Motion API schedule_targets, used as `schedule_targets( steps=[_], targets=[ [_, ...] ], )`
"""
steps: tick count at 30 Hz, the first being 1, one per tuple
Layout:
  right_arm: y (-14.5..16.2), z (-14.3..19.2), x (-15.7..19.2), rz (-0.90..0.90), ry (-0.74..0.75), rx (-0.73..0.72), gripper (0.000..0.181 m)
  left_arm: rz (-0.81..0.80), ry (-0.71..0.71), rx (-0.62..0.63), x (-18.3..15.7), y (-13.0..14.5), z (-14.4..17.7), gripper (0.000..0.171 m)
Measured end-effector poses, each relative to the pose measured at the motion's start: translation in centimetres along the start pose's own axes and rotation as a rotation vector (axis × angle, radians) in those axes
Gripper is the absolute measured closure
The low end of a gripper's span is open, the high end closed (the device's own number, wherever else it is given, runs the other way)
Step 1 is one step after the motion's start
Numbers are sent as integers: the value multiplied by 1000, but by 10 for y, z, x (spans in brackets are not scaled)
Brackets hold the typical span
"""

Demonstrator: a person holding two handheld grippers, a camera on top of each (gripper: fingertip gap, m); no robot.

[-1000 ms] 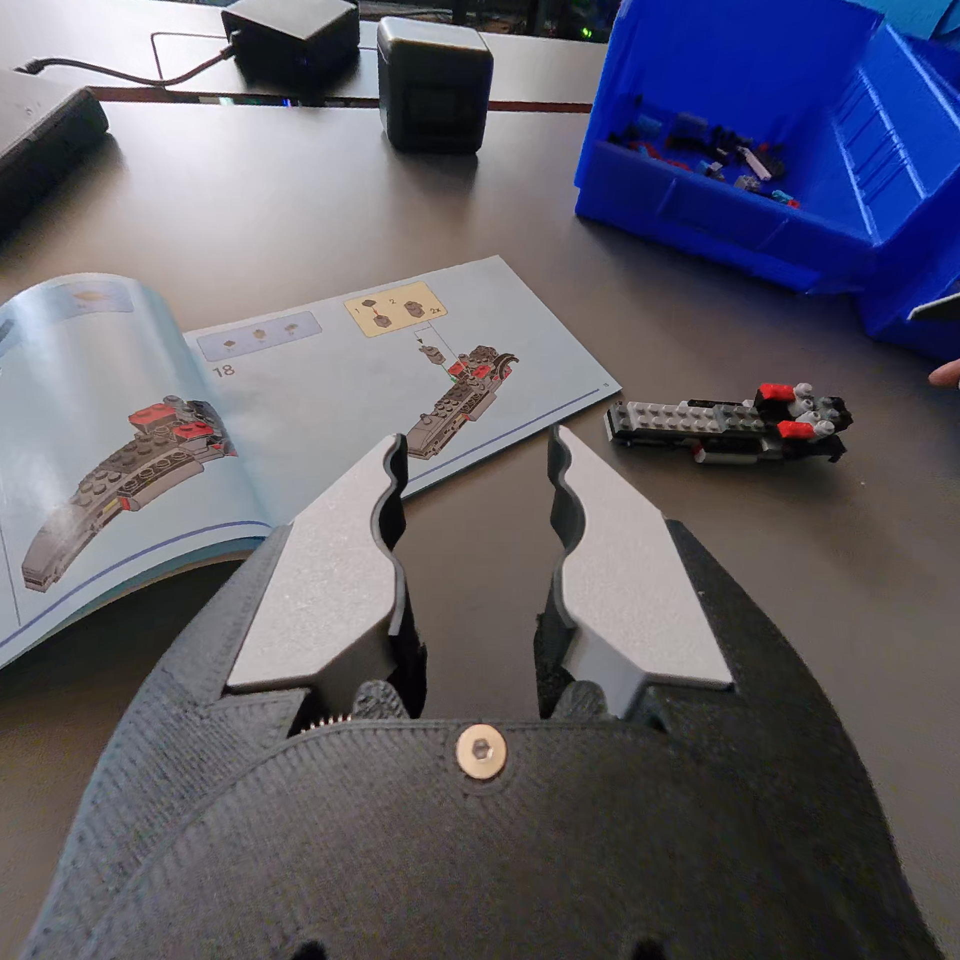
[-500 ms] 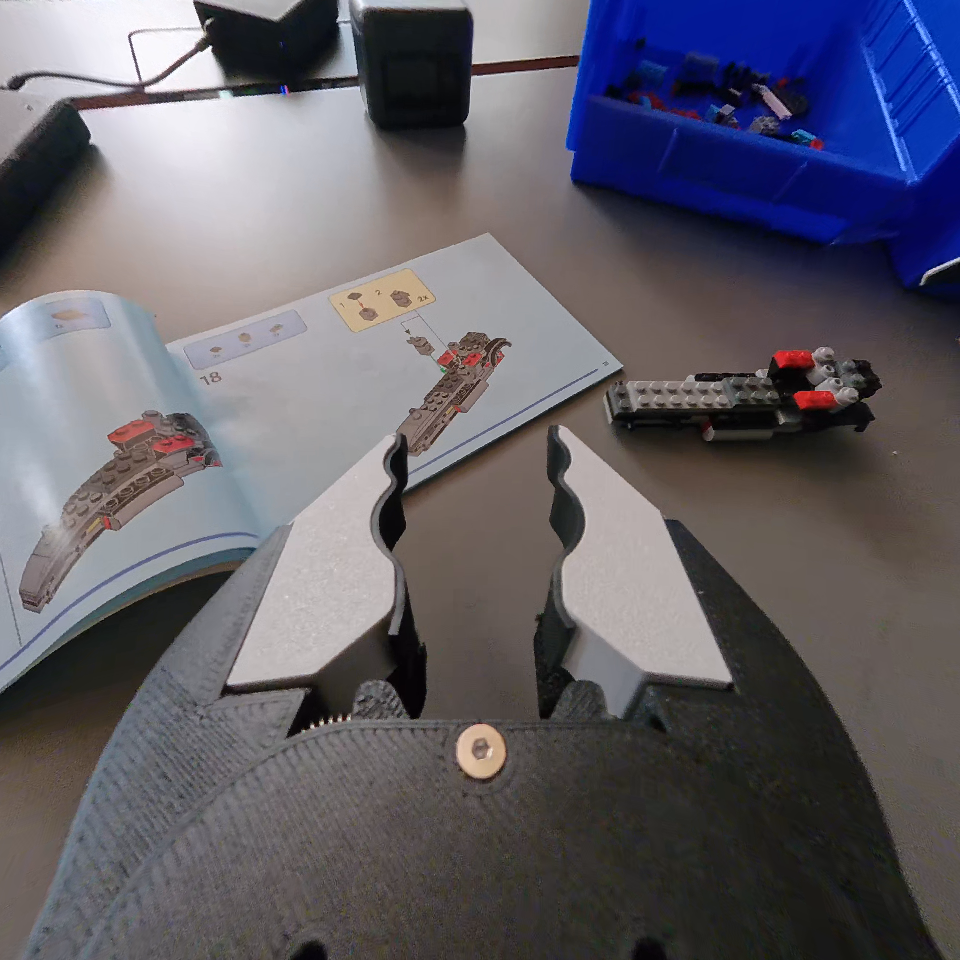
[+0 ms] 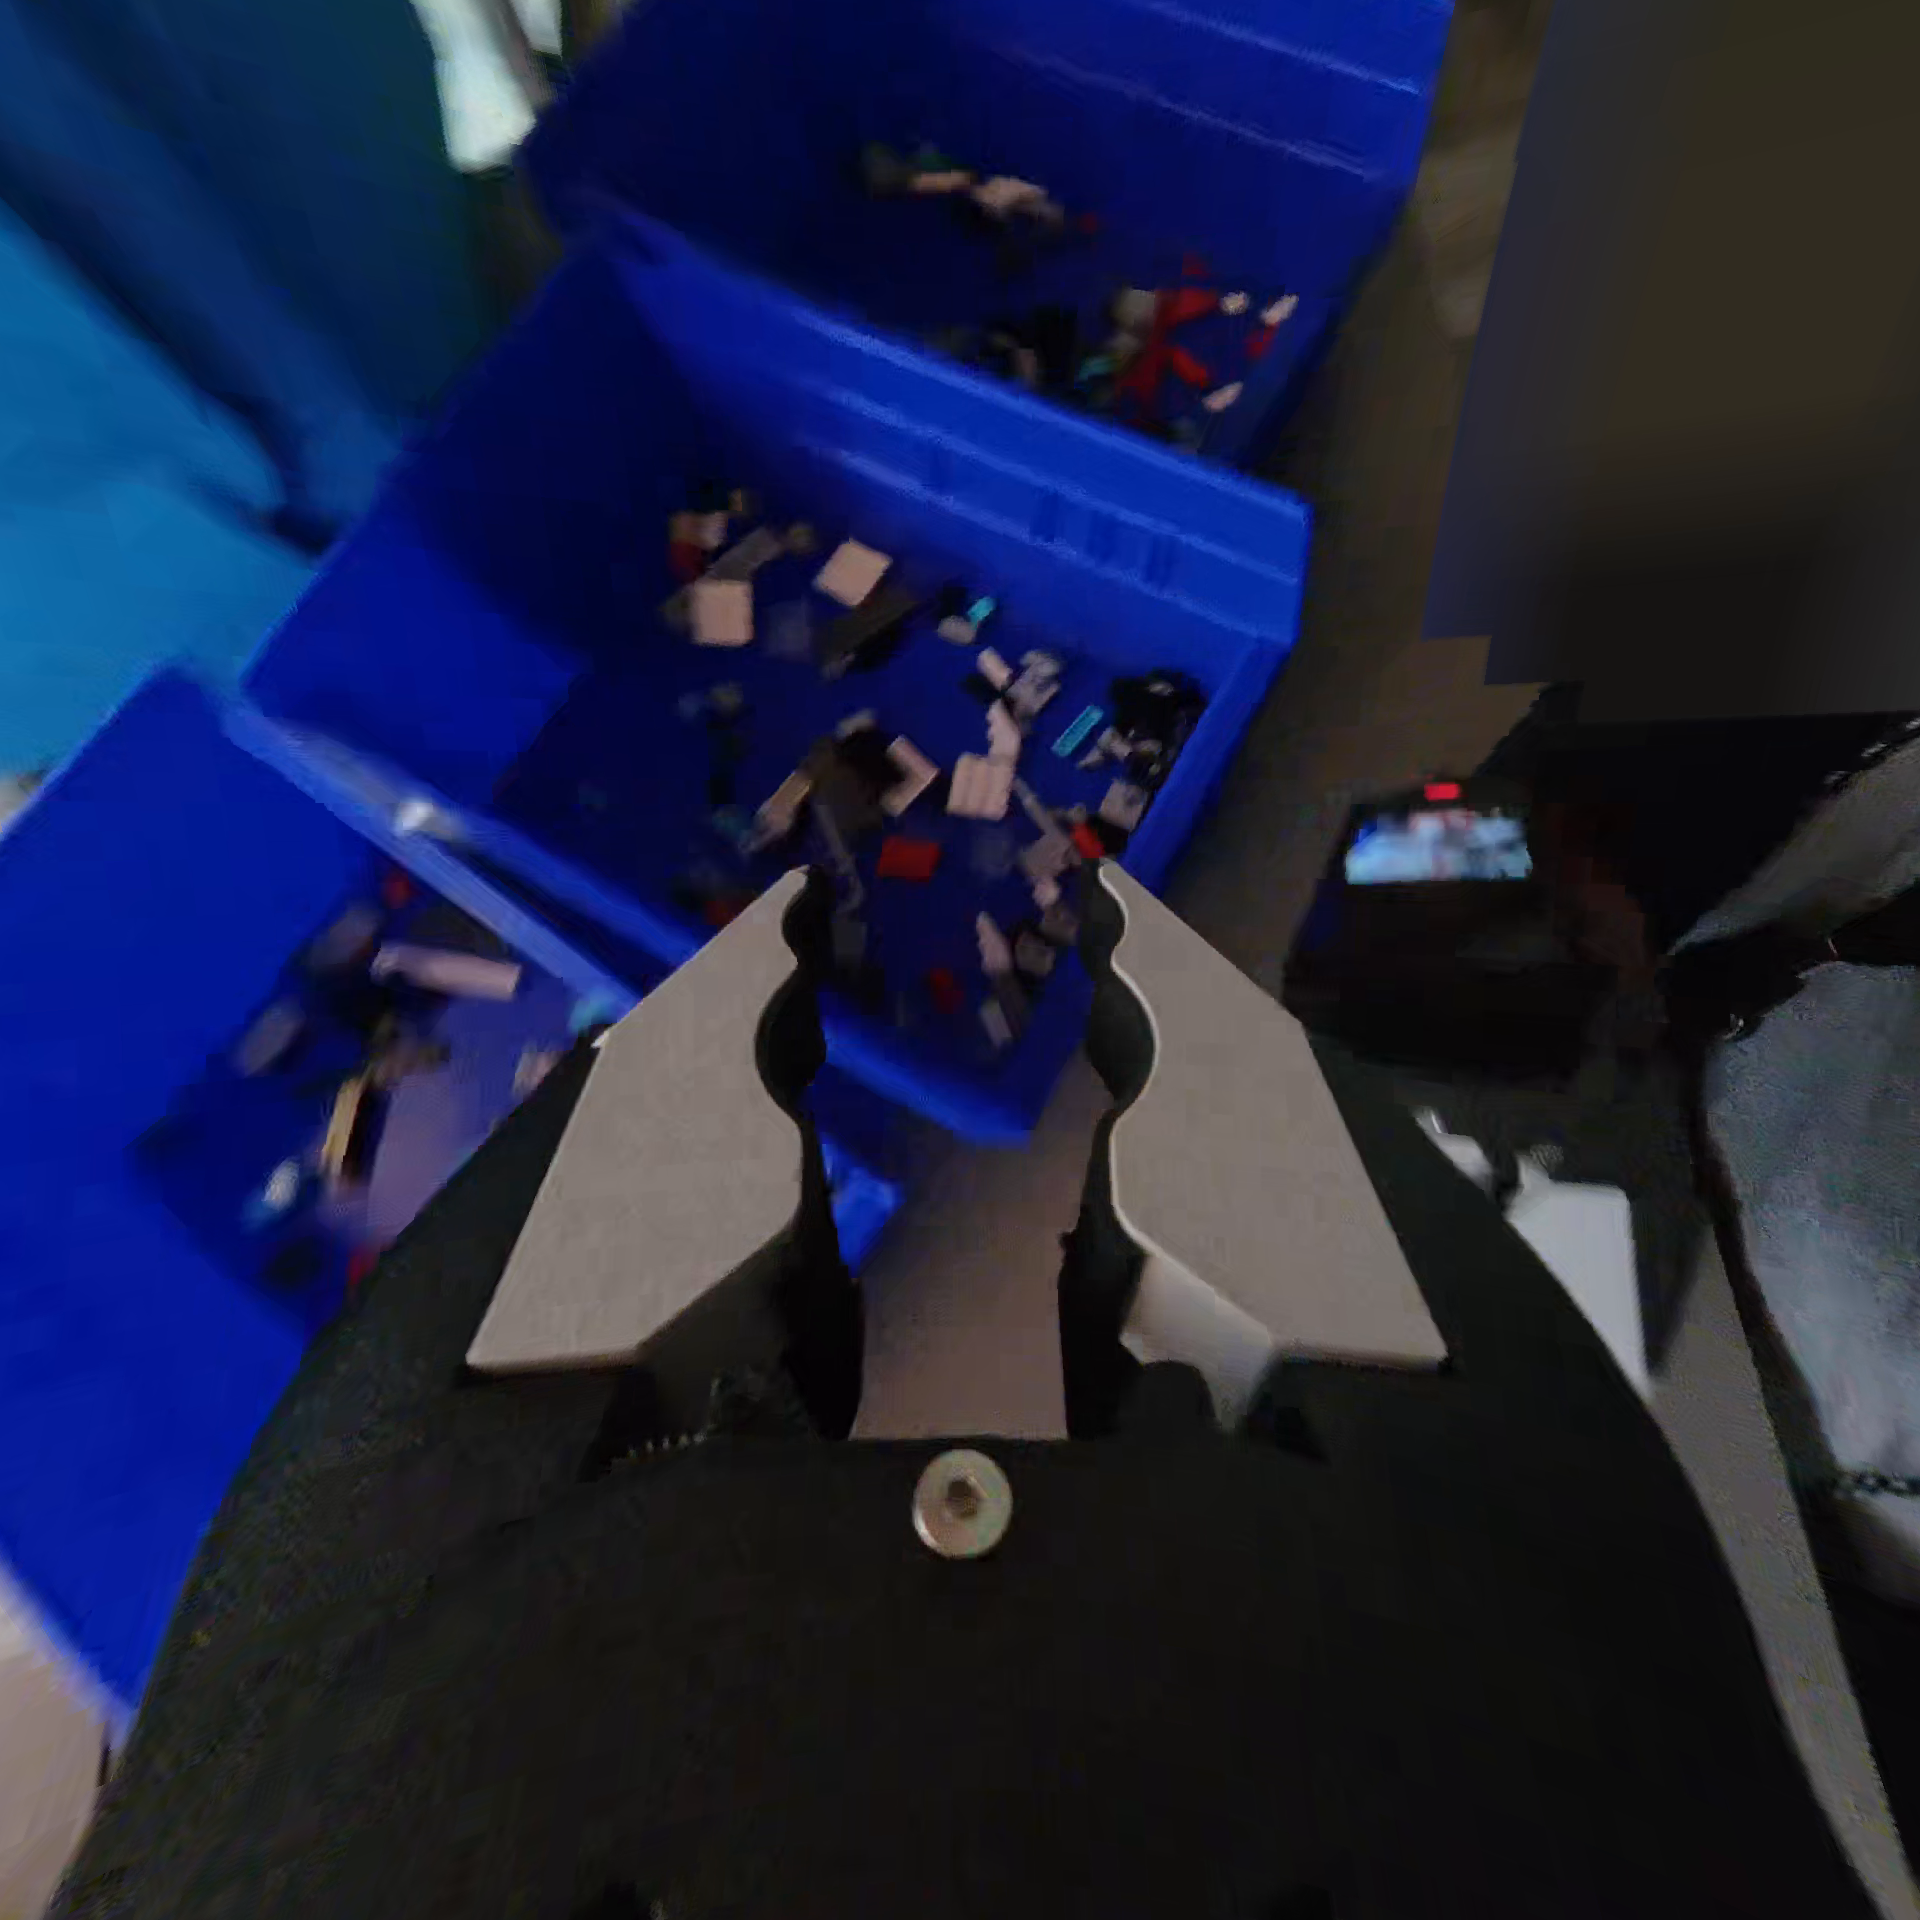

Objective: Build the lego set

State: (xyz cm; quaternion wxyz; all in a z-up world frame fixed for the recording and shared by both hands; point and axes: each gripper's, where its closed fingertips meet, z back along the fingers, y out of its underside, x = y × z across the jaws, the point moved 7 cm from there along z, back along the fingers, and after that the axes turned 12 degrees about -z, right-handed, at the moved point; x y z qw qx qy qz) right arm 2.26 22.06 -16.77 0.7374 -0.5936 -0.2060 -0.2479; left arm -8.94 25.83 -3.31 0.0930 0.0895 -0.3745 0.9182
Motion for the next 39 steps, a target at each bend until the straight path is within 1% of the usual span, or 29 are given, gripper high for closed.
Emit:
schedule_targets(
  steps=[2, 4, 6, 8, 10, 13, 18, 23, 26, 30, 32, 34, 37, 39],
  targets=[
    [0, 1, -1, -7, 12, -10, 131, -68, 130, 30, 11, -22, -44, 126],
    [-1, 4, -3, -24, 26, -30, 132, -132, 243, 72, 16, -36, -84, 129],
    [-1, 6, -3, -29, 30, -45, 132, -194, 348, 111, 13, -43, -118, 131],
    [0, 8, -2, -34, 23, -45, 132, -266, 419, 163, 7, -44, -145, 134],
    [1, 12, 0, -38, 7, -53, 132, -332, 464, 203, 1, -41, -166, 140],
    [2, 18, 1, -51, -23, -71, 132, -384, 494, 250, -3, -33, -190, 148],
    [2, 22, 2, -57, -53, -85, 133, -431, 518, 279, -7, -23, -210, 159],
    [2, 22, 2, -62, -58, -81, 132, -457, 514, 309, -9, -16, -219, 161],
    [2, 21, 1, -66, -54, -76, 132, -472, 503, 325, -11, -13, -222, 165],
    [2, 21, 1, -69, -48, -73, 132, -455, 492, 299, -12, -16, -214, 166],
    [2, 21, 0, -68, -47, -74, 132, -420, 456, 270, -9, -21, -200, 166],
    [2, 21, 1, -68, -46, -76, 132, -355, 409, 215, -5, -29, -177, 166],
    [2, 21, 1, -67, -48, -79, 132, -248, 304, 135, 1, -36, -130, 166],
    [2, 21, 1, -67, -49, -82, 133, -165, 221, 89, 2, -32, -92, 166]
  ],
)
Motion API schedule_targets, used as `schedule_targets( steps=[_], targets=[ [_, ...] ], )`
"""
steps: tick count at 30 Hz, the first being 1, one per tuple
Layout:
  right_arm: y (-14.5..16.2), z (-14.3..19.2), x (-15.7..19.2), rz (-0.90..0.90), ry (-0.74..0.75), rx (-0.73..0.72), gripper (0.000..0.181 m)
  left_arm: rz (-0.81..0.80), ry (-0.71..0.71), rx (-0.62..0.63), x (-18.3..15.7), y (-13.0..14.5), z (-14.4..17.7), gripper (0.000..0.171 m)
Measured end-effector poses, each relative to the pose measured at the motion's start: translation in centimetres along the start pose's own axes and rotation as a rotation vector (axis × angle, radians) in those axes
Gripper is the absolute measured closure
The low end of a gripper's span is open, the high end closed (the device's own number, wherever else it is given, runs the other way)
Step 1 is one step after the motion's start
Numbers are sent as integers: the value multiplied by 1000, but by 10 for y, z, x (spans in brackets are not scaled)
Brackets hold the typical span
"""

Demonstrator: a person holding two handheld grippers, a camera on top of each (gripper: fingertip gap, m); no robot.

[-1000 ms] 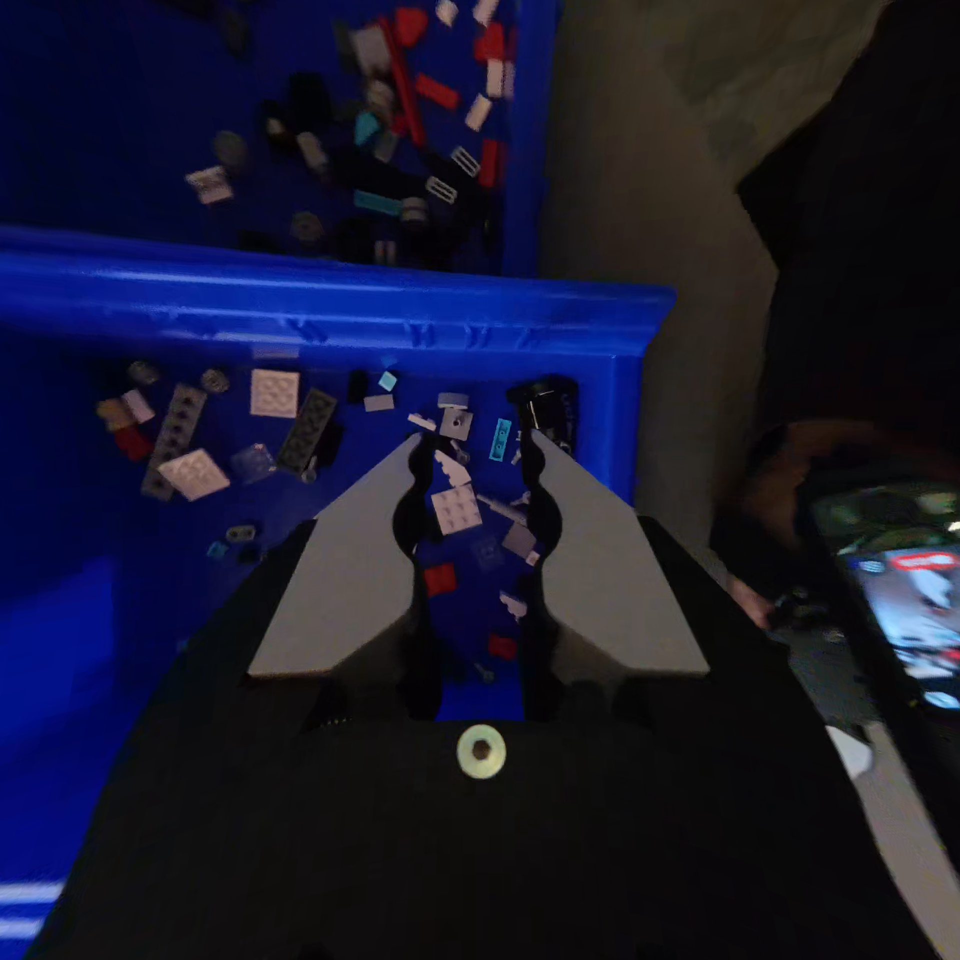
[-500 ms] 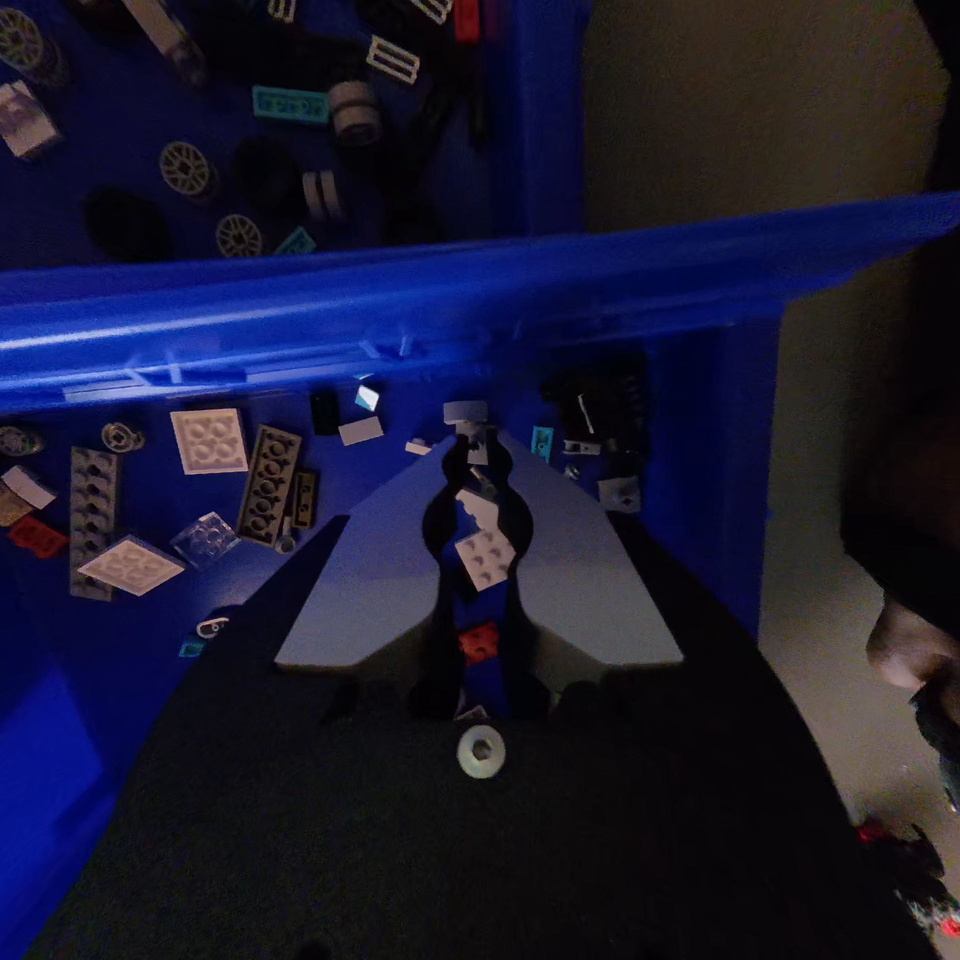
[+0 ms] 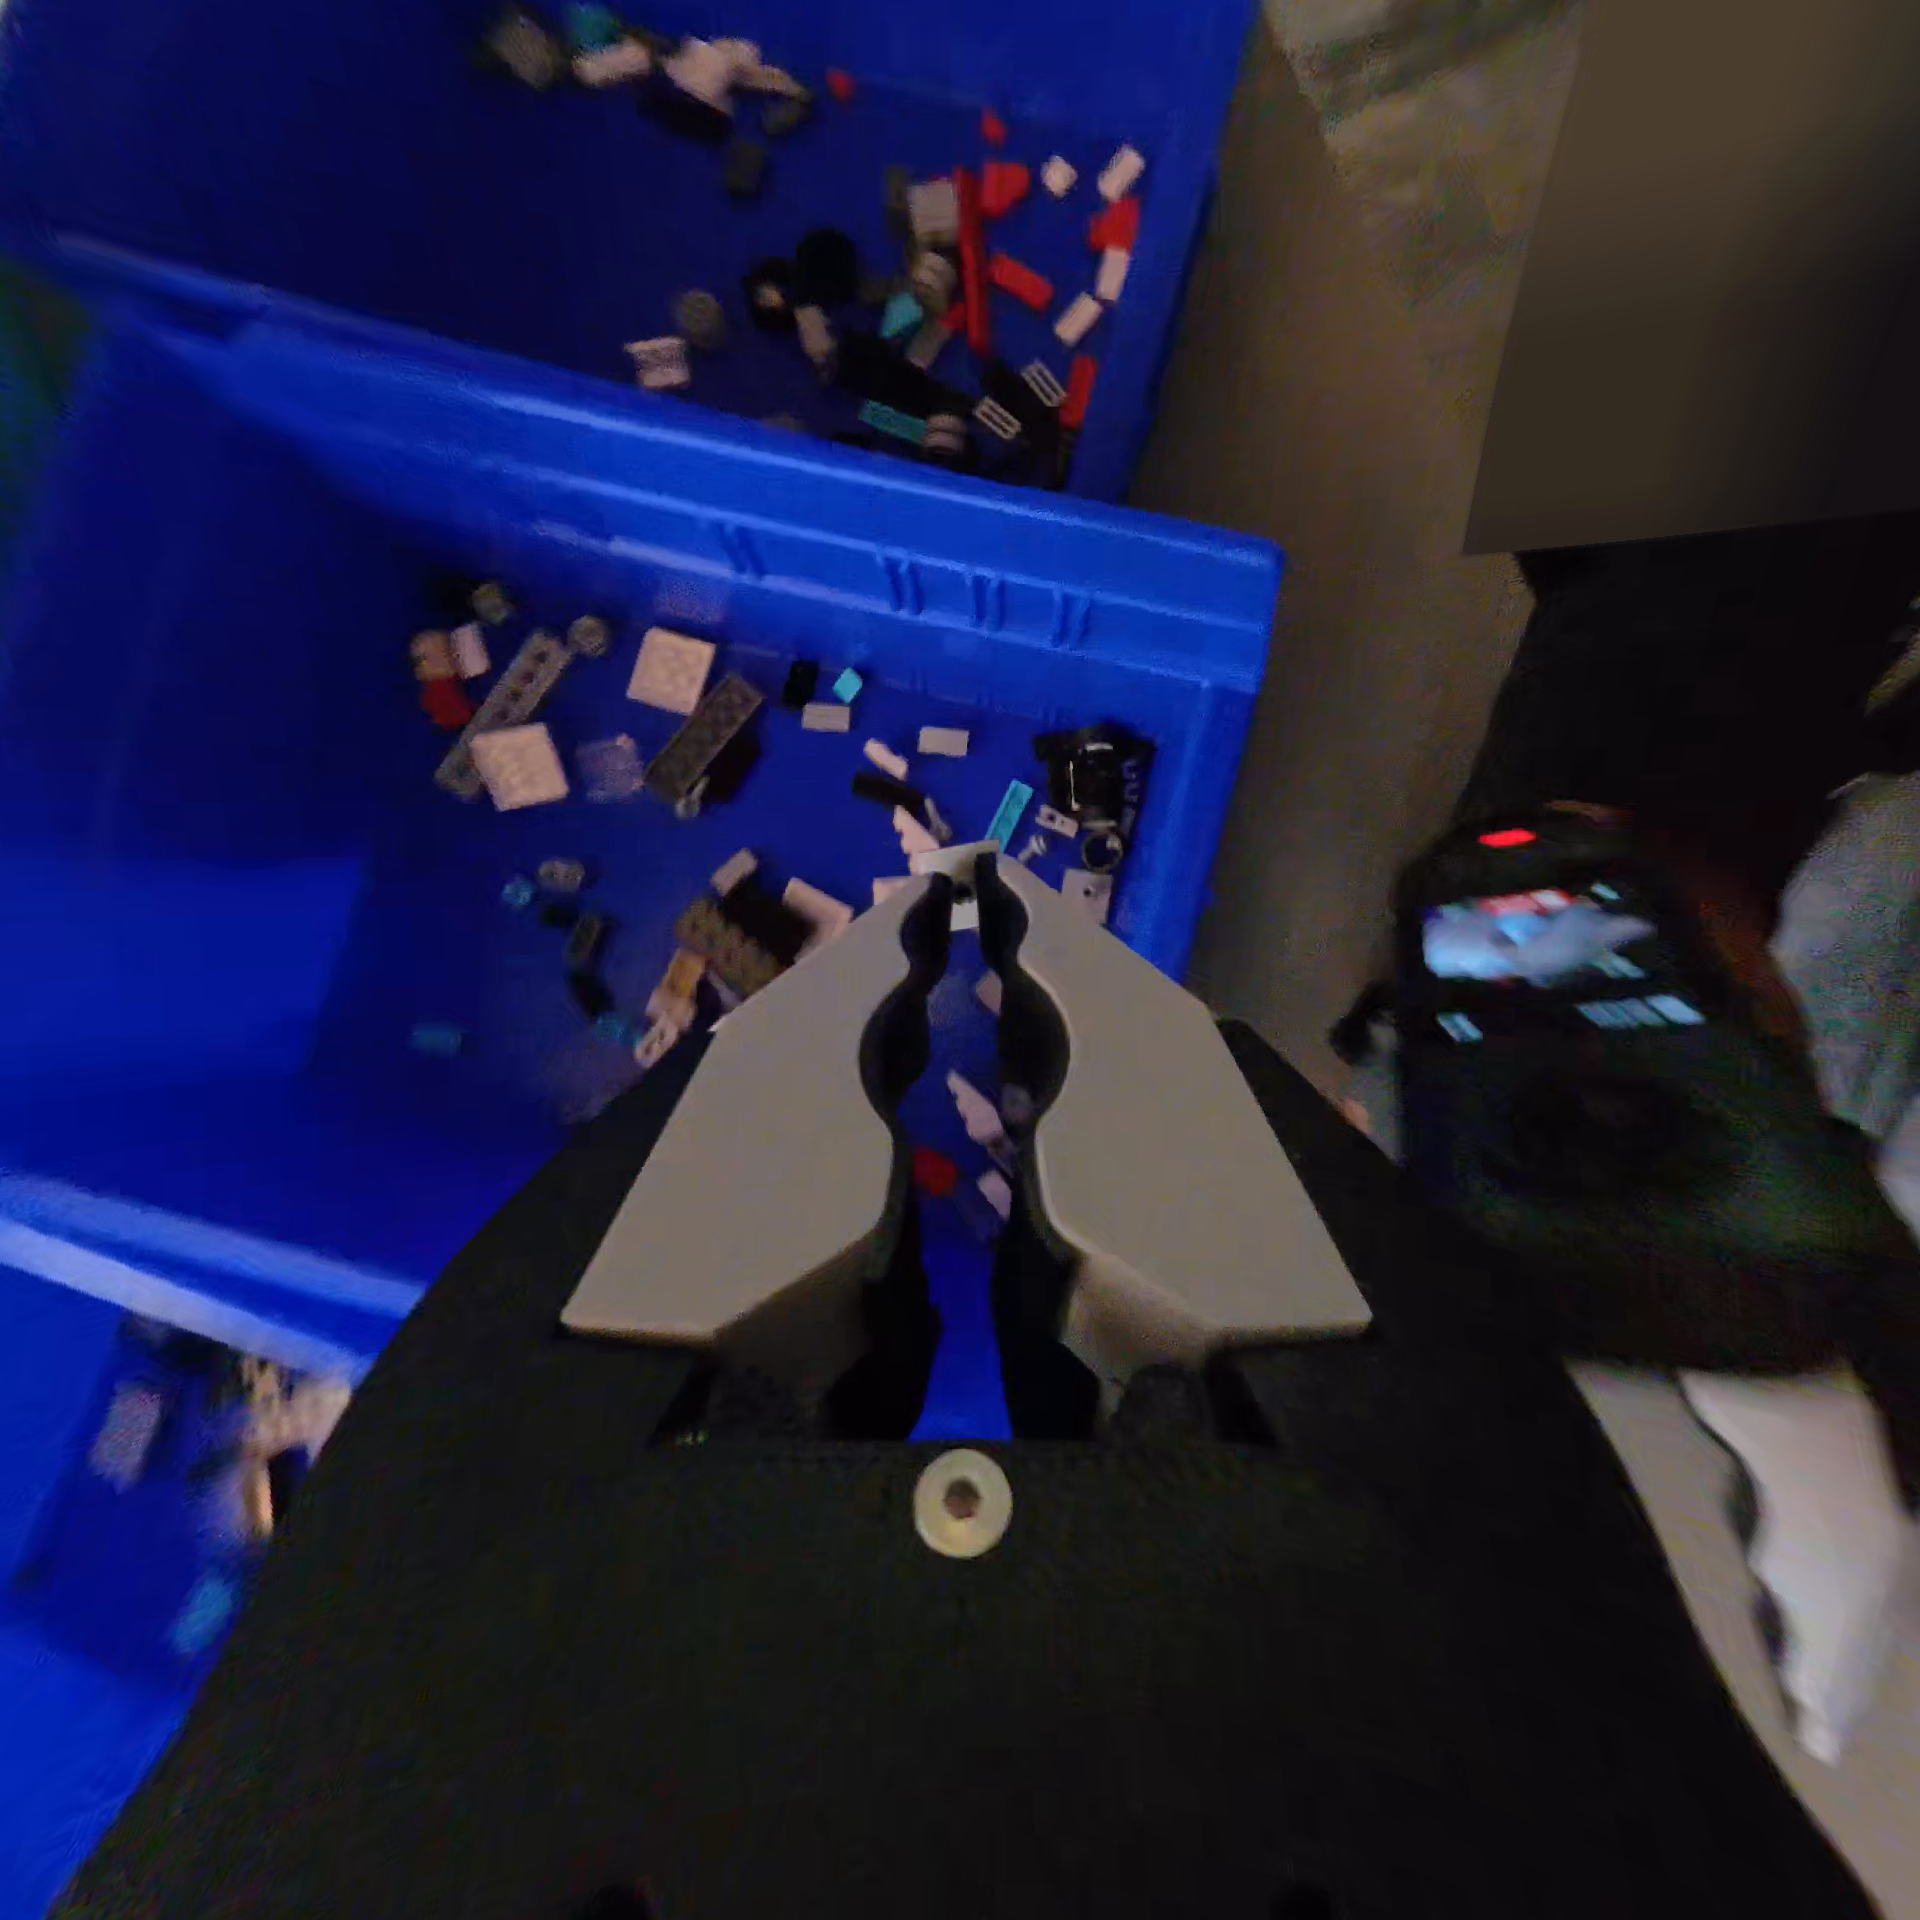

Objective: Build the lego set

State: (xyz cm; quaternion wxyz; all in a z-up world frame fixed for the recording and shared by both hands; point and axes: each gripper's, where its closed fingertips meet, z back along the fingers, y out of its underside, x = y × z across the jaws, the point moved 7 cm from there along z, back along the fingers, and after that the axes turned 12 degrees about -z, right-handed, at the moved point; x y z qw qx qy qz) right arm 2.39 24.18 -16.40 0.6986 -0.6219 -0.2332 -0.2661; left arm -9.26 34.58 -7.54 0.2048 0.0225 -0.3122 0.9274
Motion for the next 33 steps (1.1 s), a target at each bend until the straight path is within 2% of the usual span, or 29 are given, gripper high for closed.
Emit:
schedule_targets(
  steps=[3, 6, 11, 17, 21, 24, 33],
  targets=[
    [0, 0, 0, 0, 0, -1, 132, 129, -122, -40, -20, 24, 49, 167],
    [0, 0, 0, -1, 3, 1, 132, 265, -210, -40, -48, 58, 83, 166],
    [0, -2, -2, -9, 15, 7, 132, 468, -334, 8, -106, 118, 119, 166],
    [1, -4, -4, -16, 40, 18, 132, 785, -480, 138, -189, 204, 148, 166],
    [1, -4, -4, -19, 45, 21, 132, 957, -522, 195, -241, 246, 151, 166],
    [1, -5, -5, -22, 48, 24, 132, 1024, -523, 215, -264, 264, 144, 166],
    [2, -7, -6, -29, 57, 42, 132, 1020, -483, 249, -271, 275, 117, 166]
  ],
)
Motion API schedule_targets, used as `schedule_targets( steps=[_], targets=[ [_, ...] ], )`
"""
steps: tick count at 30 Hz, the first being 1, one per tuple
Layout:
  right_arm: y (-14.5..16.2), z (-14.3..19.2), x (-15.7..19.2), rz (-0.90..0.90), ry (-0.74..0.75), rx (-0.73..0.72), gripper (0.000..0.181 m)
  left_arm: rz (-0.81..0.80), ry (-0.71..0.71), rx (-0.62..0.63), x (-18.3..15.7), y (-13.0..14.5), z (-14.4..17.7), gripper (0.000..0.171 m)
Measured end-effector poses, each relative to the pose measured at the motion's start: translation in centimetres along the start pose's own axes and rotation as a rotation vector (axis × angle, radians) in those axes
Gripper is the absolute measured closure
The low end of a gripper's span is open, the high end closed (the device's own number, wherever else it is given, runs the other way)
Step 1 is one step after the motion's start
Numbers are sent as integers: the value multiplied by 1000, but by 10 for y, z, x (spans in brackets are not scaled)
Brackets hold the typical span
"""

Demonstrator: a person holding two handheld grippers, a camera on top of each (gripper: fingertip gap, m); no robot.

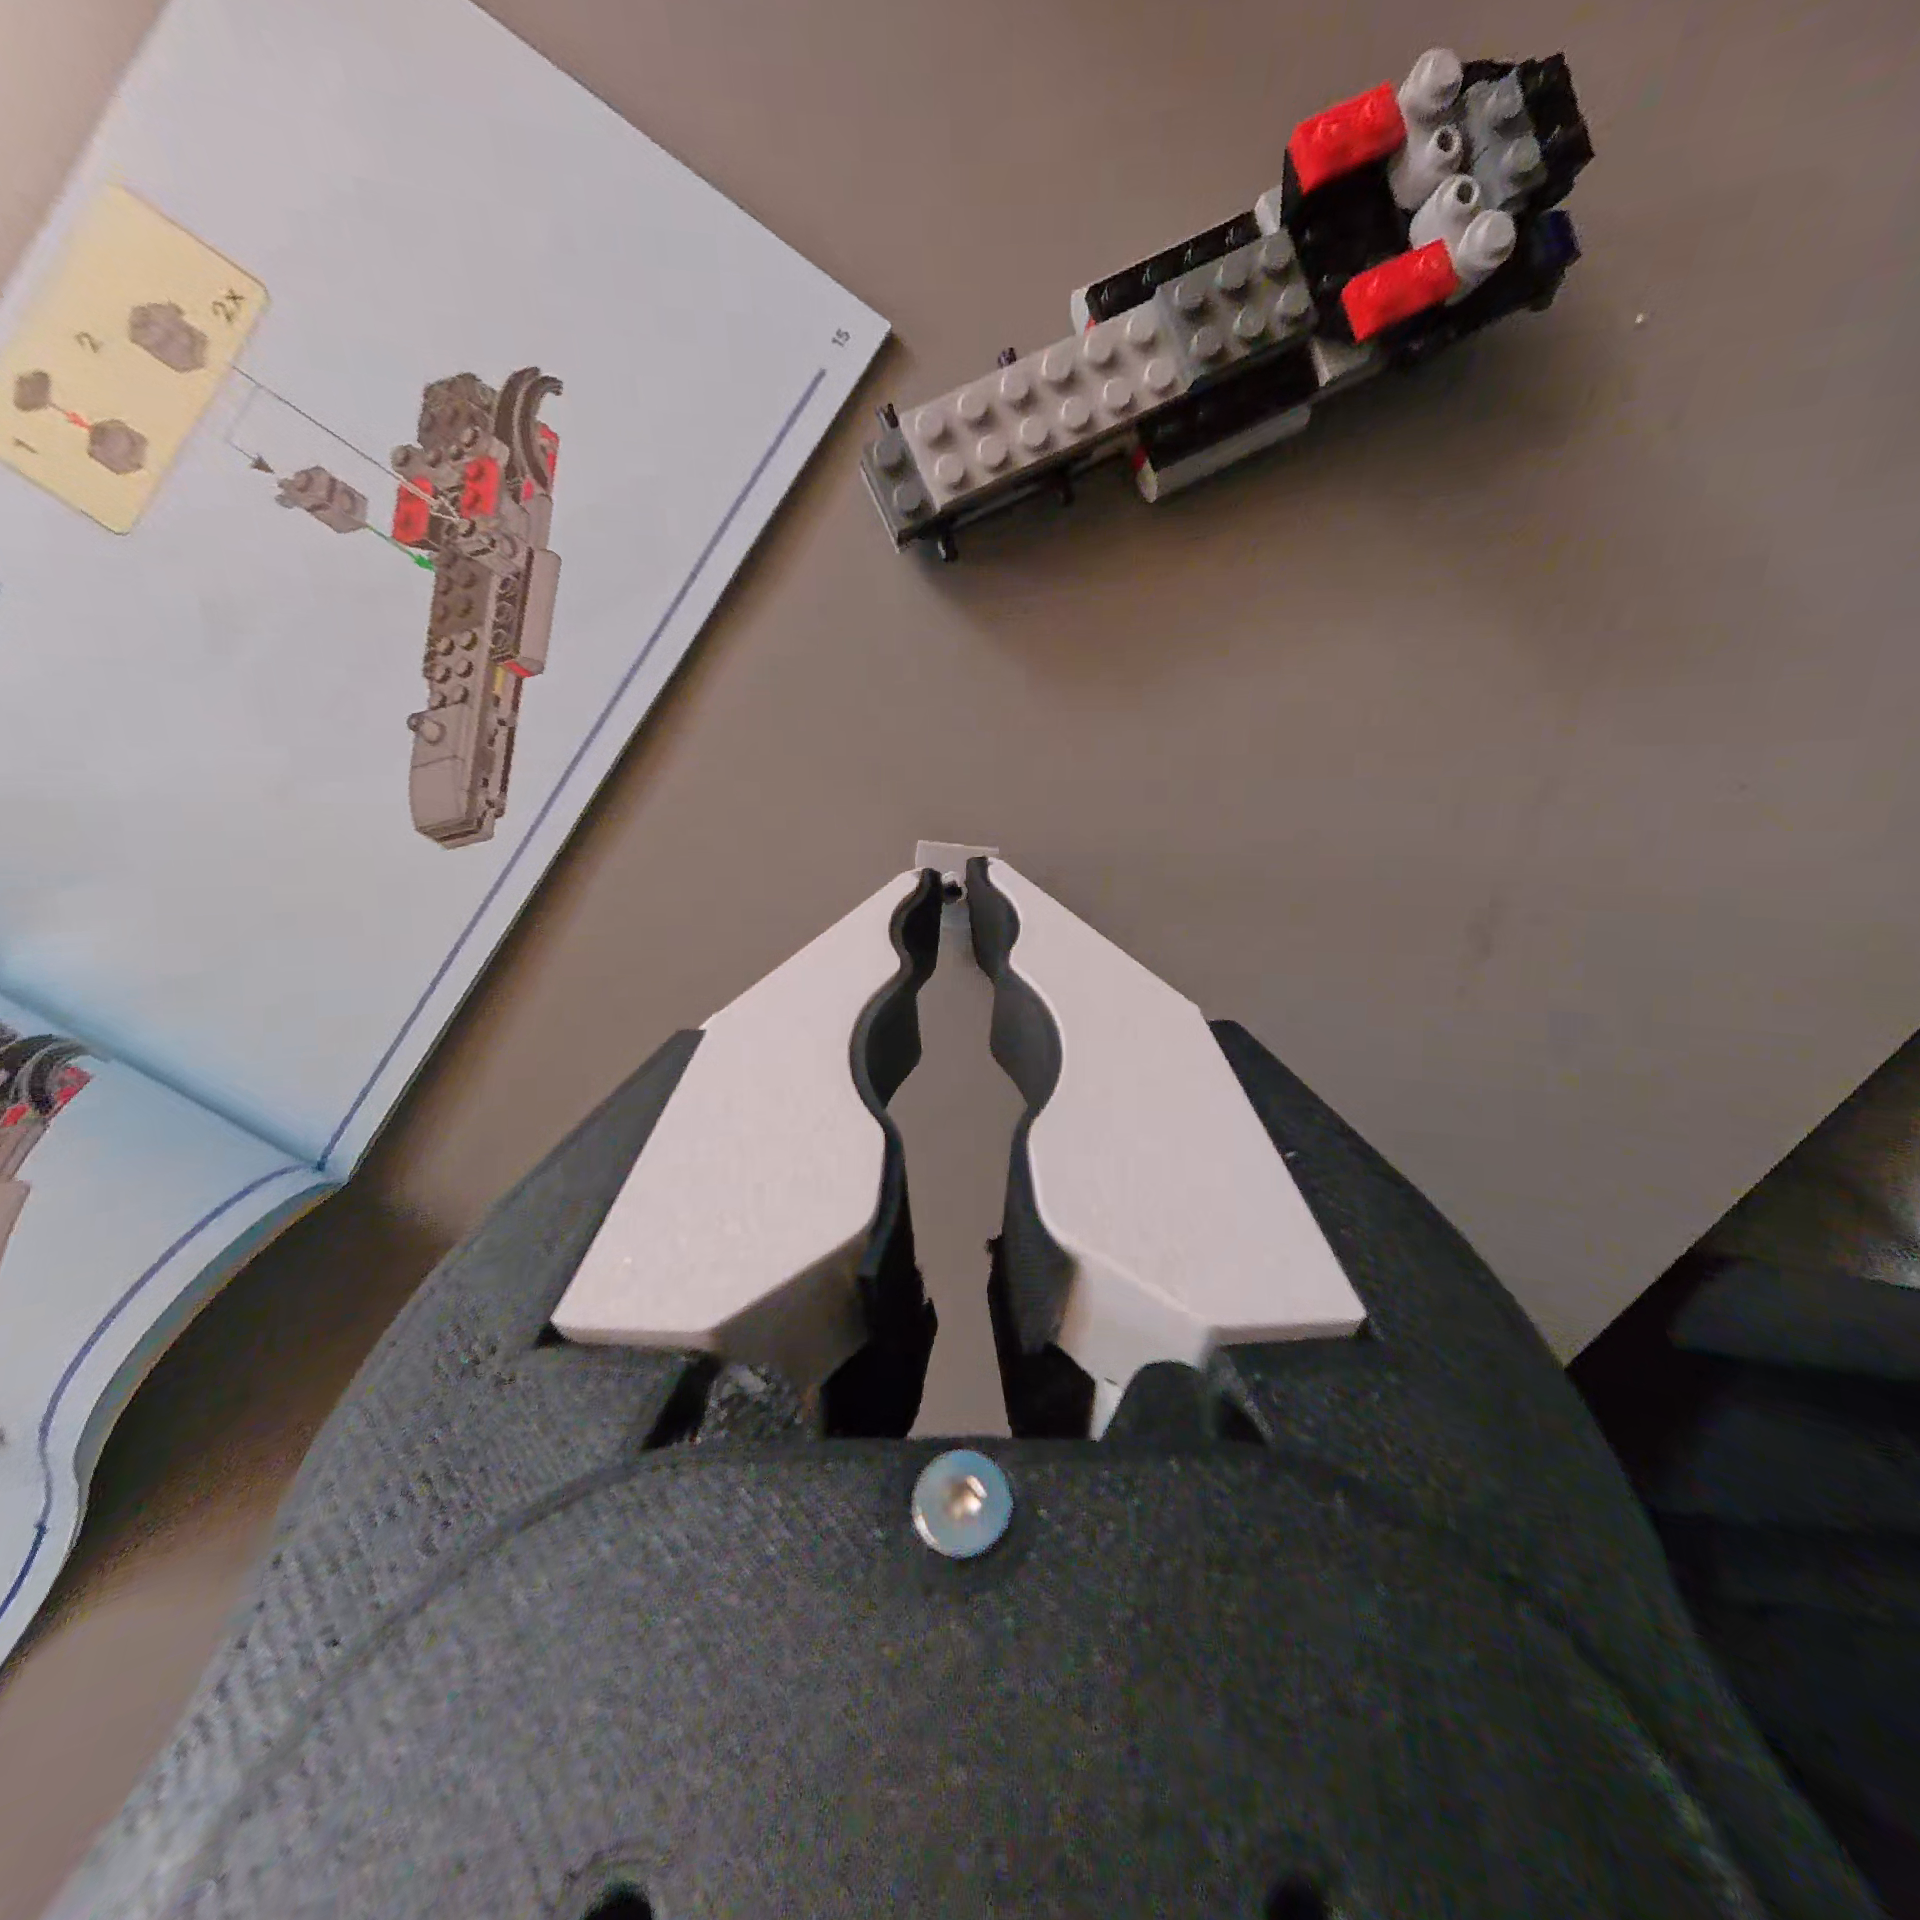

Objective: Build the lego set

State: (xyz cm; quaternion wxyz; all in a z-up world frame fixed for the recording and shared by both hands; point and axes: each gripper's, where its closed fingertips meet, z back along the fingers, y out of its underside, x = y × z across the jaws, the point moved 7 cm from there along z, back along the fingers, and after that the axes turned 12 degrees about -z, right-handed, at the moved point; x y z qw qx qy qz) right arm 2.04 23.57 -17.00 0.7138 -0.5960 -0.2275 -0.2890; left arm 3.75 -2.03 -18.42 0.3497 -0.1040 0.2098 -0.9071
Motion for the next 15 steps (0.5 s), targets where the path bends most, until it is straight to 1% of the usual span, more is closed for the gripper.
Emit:
schedule_targets(
  steps=[2, 5, 7, 8, 9, 11, 15],
  targets=[
    [0, 0, 0, 0, 1, 2, 132, -6, 15, 10, -1, -1, -4, 164],
    [0, 0, 0, 1, 1, -2, 132, -19, 38, 7, -3, -7, -3, 152],
    [0, 0, 0, 1, -1, -2, 132, -36, 40, -19, -3, -20, 3, 150],
    [0, 0, 0, 1, -1, -1, 132, -53, 45, -47, -4, -31, 8, 150],
    [0, 0, 0, 2, -2, 1, 132, -79, 57, -81, -7, -46, 13, 150],
    [0, 0, 1, 4, -2, 8, 132, -161, 81, -149, -15, -84, 23, 150],
    [3, -4, 2, 18, -7, 43, 132, -402, 149, -251, -43, -184, 31, 150]
  ],
)
